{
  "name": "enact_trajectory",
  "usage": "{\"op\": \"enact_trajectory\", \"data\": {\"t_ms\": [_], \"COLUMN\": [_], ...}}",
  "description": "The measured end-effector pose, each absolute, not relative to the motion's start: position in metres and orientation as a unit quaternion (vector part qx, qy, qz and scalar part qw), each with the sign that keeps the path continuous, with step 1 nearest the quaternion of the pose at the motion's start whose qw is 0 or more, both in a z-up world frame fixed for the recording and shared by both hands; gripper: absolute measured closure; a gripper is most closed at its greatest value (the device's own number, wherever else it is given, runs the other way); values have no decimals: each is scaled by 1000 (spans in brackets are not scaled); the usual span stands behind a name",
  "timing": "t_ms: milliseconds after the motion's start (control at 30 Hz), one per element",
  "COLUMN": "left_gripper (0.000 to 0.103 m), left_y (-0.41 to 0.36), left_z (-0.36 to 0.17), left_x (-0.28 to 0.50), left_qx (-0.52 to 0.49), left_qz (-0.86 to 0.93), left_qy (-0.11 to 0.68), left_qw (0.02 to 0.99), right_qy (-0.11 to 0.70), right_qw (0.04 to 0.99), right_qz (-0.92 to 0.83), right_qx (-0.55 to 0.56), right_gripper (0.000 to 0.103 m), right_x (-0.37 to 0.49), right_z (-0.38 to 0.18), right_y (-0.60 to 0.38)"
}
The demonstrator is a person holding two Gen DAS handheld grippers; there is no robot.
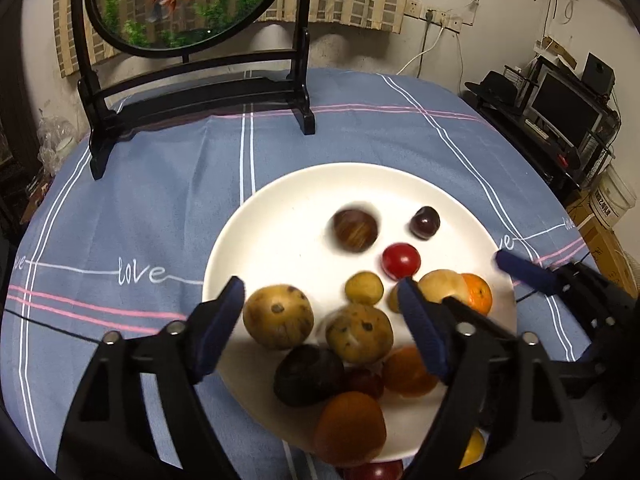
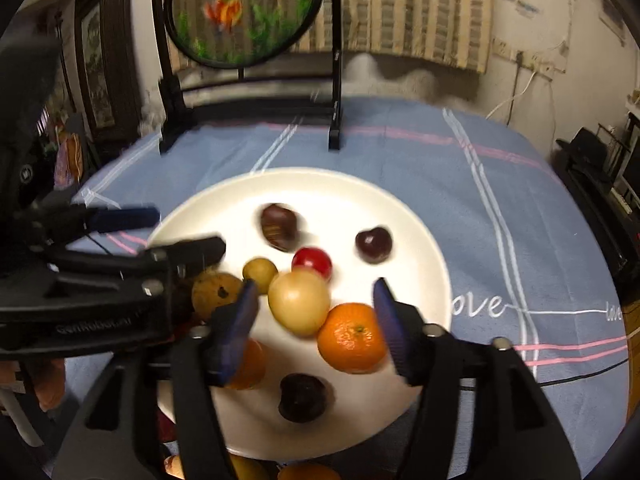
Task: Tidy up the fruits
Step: 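Withdraw both open tools from the plate toward the fruit pile, then grasp an orange-yellow fruit with the left tool while the right tool grasps a dark red fruit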
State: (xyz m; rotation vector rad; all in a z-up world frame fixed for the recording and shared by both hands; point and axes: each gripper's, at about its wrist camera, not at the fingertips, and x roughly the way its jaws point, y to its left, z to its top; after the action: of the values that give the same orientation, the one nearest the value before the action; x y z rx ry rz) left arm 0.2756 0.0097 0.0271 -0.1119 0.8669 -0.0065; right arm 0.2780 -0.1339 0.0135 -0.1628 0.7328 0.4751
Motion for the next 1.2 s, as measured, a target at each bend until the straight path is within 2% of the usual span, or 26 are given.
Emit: {"op": "enact_trajectory", "data": {"t_ms": [200,367,467,700,1200], "left_gripper": [11,9,3,3,3], "left_y": [11,9,9,6,-5], "left_z": [37,45,44,34,5], "left_x": [249,215,190,141,97], "left_qx": [-69,-65,-69,-56,-52], "left_qz": [-4,-13,-13,-4,-6], "left_qy": [411,395,392,384,417], "left_qw": [909,916,917,922,907], "right_qy": [351,354,352,355,389], "right_qw": [904,906,909,912,897], "right_qz": [234,230,222,203,210], "right_qx": [-66,-45,-30,19,14], "right_gripper": [40,40,39,39,39], "right_x": [256,225,204,165,131], "right_z": [25,26,26,15,-14], "right_y": [-158,-185,-202,-241,-247]}}
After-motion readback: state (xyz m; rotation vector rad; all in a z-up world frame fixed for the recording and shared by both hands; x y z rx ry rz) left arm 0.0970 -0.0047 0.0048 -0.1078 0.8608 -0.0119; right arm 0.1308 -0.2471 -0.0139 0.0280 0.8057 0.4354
